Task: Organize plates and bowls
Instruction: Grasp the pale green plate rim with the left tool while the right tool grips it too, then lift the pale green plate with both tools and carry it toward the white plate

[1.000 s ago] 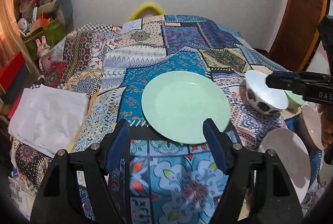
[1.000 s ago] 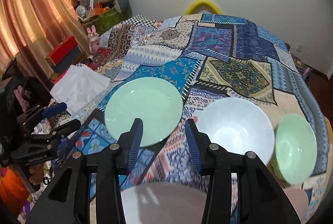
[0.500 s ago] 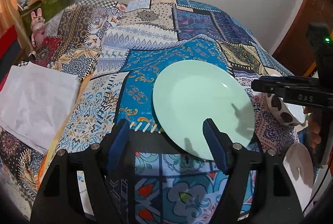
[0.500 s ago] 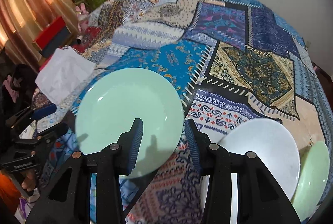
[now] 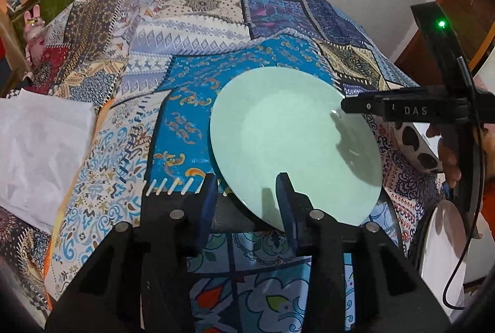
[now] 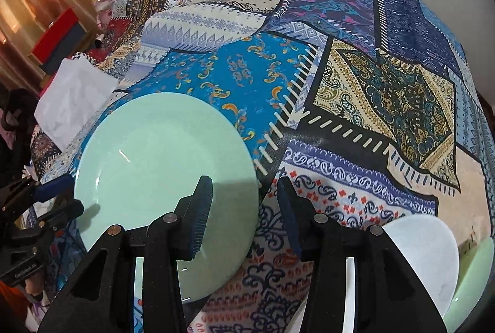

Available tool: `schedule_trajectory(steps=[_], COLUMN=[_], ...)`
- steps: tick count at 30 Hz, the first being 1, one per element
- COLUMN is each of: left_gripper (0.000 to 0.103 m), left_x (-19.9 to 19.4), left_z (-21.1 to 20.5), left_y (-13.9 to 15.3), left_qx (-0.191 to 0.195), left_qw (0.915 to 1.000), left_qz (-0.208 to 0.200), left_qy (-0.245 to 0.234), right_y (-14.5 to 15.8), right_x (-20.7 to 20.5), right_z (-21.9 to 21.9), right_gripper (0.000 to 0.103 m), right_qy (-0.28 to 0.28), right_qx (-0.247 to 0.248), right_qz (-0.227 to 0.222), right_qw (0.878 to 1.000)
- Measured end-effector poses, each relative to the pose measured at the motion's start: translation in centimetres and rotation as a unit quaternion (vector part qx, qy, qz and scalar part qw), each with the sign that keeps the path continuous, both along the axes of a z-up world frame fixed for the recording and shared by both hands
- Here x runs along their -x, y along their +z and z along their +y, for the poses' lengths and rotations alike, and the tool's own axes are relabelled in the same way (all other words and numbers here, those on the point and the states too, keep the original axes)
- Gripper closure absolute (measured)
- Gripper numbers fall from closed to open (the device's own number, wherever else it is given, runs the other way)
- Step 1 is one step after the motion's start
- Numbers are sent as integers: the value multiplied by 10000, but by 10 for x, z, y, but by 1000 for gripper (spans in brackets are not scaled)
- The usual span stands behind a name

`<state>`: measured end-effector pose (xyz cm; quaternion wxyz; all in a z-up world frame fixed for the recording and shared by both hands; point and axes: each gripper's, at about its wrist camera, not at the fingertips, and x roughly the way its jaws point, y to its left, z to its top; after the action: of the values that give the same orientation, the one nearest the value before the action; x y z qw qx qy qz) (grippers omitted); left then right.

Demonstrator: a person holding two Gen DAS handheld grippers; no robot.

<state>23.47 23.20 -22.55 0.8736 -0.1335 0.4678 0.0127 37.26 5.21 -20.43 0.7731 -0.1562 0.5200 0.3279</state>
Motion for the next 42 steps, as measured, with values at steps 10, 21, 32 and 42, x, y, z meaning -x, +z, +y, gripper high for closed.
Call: schedule_trajectory(steps=[10,21,32,42], left_gripper=[64,67,67,67], left_x=[-6,-5,14,34], left_z=[-8,-7,-4,-4], left_y=[-8,-9,-5,-2], left_qx=[10,148,-117,-152], left_qw=[9996,9994,9997,9996], left_qz=[222,219,174,198], left_qy=[-159,-231,-103,-120], right_y=[-15,-14,-10,-4], right_x=[1,-2,23,47], right_z=[20,16,14,3], right_gripper=[64,74,75,76], right_qy=[224,91,197,216], right_qx=[295,203,57,-212], right_qz=[229,303,245,376], right_qw=[9991,9993,9995,9988])
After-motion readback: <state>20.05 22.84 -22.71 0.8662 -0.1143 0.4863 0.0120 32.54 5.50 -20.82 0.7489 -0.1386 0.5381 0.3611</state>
